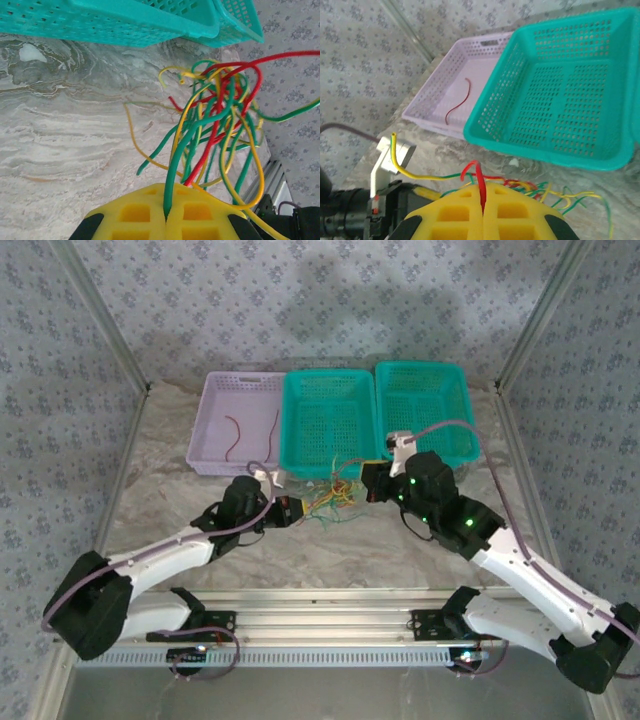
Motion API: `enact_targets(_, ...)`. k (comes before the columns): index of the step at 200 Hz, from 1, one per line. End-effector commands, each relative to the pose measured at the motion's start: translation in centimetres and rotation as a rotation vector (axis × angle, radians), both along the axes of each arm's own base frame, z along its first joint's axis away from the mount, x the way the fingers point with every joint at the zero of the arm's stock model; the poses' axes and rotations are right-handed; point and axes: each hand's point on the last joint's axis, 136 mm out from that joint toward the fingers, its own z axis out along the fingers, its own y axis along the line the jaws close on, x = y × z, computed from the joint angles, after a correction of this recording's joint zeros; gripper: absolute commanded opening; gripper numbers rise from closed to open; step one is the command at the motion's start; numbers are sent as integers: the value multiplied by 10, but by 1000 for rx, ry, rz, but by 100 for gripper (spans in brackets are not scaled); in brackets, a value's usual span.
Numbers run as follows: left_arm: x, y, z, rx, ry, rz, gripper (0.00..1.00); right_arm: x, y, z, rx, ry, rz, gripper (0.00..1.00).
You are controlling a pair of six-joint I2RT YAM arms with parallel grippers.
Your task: Untangle the cables
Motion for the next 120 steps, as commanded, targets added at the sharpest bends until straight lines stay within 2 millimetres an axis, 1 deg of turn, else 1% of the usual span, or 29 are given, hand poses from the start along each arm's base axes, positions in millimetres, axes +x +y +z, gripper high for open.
enact_targets(1, -11, 11, -12, 74, 1, -8, 0, 4, -31, 37, 2, -81, -103, 0)
enact_targets(18, -15, 19, -21, 111, 11, 1, 0, 7, -45, 42, 3, -86, -146, 0)
enact_targets(47, -22, 29, -27, 153, 17, 7, 0, 10, -62, 49, 7, -88, -197, 0)
enact_targets(62, -24, 35, -31, 180, 18, 10, 0, 11, -66, 52, 18, -87, -207, 0)
enact_targets(79, -25, 41, -33, 208, 18, 21, 0, 10, -72, 57, 17, -97, -217, 0)
enact_targets(101, -25, 50, -36, 238, 19, 49, 0, 8, -91, 70, -14, -134, -277, 0)
enact_targets(120, -22, 60, -39, 269, 23, 91, 0, 6, -102, 77, -22, -154, -310, 0)
